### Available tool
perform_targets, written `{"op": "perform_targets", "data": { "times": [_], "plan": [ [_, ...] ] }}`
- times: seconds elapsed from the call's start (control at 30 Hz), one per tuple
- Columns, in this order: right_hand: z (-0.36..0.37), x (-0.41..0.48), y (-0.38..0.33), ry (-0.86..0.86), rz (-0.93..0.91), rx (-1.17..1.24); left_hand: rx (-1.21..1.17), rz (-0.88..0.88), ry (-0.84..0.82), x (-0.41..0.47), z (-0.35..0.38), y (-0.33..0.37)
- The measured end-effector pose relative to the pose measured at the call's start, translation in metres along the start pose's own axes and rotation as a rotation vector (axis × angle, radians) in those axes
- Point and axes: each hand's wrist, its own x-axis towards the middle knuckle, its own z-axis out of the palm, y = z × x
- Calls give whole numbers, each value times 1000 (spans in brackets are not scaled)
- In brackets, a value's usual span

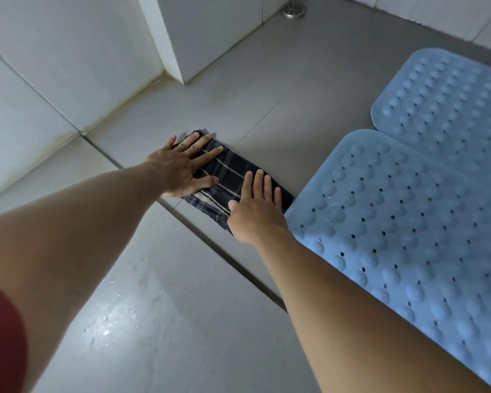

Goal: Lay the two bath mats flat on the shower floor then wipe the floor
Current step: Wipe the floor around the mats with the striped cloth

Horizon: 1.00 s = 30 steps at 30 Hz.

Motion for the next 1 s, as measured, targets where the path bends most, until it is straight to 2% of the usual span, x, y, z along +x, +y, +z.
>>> {"op": "perform_targets", "data": {
  "times": [1.0],
  "plan": [
    [-141,159,155,42,86,2,-49,53,69,232,-103,52]
  ]
}}
